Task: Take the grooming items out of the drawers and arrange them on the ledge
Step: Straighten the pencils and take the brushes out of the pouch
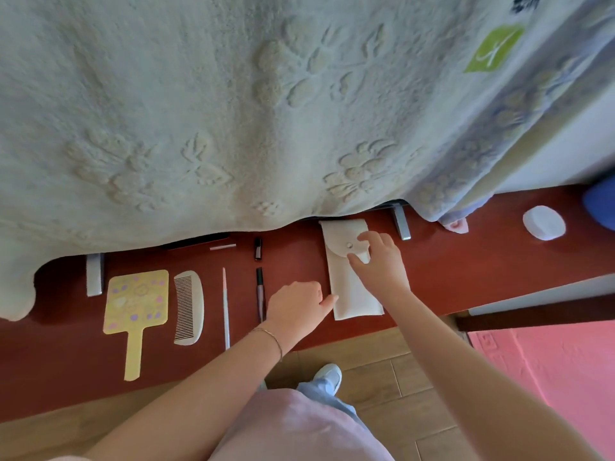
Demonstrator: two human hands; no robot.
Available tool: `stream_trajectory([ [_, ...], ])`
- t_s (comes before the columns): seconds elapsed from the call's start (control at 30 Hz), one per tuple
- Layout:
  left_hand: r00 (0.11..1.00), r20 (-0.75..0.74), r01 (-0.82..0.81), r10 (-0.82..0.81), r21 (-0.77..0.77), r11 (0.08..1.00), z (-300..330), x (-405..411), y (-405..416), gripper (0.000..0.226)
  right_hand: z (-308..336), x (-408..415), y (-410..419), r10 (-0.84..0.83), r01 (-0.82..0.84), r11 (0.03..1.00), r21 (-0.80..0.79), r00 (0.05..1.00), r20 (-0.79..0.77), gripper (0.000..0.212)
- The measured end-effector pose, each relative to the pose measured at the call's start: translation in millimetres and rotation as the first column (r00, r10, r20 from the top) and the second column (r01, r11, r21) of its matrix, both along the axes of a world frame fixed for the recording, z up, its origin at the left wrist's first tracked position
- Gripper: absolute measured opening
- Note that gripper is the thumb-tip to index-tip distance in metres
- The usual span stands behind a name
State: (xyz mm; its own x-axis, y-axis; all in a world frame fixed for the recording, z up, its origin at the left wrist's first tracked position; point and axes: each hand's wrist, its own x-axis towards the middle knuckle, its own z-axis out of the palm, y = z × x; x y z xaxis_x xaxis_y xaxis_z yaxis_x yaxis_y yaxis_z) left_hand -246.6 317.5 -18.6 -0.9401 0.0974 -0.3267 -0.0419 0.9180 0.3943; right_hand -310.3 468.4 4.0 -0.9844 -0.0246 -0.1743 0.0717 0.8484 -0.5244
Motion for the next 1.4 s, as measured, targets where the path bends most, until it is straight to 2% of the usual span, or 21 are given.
stream_trajectory([
  [0.13, 0.991, 0.096, -0.104, 0.096, 0.081, 0.991, -1.6, -9.8, 12.3, 0.050, -4.8, -12.0, 2.2, 0.127, -0.133, 0.990, 0.040, 0.984, 0.127, 0.064],
  [0.3, 0.971, 0.139, -0.212, 0.194, 0.133, 0.968, -3.0, -16.4, 23.4, 0.044, -16.2, -21.5, 4.3, 0.238, -0.255, 0.963, 0.086, 0.956, 0.171, 0.066],
  [0.4, 0.957, 0.157, -0.266, 0.245, 0.136, 0.954, -5.4, -18.6, 27.5, 0.042, -18.7, -21.0, 6.2, 0.273, -0.288, 0.938, 0.191, 0.957, 0.103, 0.059],
  [0.47, 0.946, 0.168, -0.303, 0.279, 0.147, 0.942, -8.1, -20.0, 29.7, 0.043, -19.6, -19.0, 7.3, 0.298, -0.293, 0.931, 0.219, 0.955, 0.011, 0.047],
  [0.6, 0.954, 0.123, -0.285, 0.273, 0.099, 0.953, -7.5, -19.3, 32.0, 0.041, -24.2, -12.8, 8.3, 0.303, -0.276, 0.950, 0.148, 0.930, -0.207, 0.026],
  [0.67, 0.959, 0.113, -0.273, 0.259, 0.133, 0.953, -5.8, -18.4, 33.0, 0.039, -24.1, -8.5, 9.3, 0.257, -0.240, 0.966, 0.094, 0.931, -0.261, 0.023],
  [0.73, 0.935, 0.171, -0.349, 0.311, 0.280, 0.894, -2.5, -19.0, 33.6, 0.038, -22.5, -2.6, 9.3, 0.209, -0.202, 0.978, 0.052, 0.946, -0.248, 0.025],
  [0.8, 0.882, 0.268, -0.468, 0.387, 0.418, 0.779, 3.4, -21.1, 33.2, 0.041, -23.6, 5.3, 7.3, 0.187, -0.190, 0.982, 0.013, 0.951, -0.245, 0.027],
  [0.97, 0.808, 0.398, -0.587, 0.435, 0.612, 0.530, 17.0, -14.7, 27.2, 0.041, -20.9, 28.3, -1.0, 0.147, -0.178, 0.982, -0.064, 0.931, -0.333, 0.033],
  [1.07, 0.824, 0.406, -0.562, 0.396, 0.677, 0.475, 26.5, -5.0, 18.1, 0.034, -15.6, 35.5, -2.9, 0.151, -0.188, 0.981, -0.051, 0.898, -0.414, 0.032],
  [1.23, 0.824, 0.441, -0.555, 0.356, 0.754, 0.350, 44.9, 10.7, 1.3, 0.034, 7.9, 41.0, -9.9, 0.170, -0.271, 0.954, -0.129, 0.842, -0.512, 0.028],
  [1.33, 0.828, 0.448, -0.550, 0.336, 0.765, 0.335, 55.5, 15.0, -8.7, 0.035, 17.9, 42.9, -18.2, 0.197, -0.305, 0.944, -0.123, 0.824, -0.531, 0.029],
  [1.4, 0.845, 0.434, -0.530, 0.311, 0.759, 0.379, 62.5, 17.9, -16.7, 0.035, 25.1, 41.8, -20.7, 0.154, -0.274, 0.947, -0.170, 0.848, -0.507, 0.026],
])
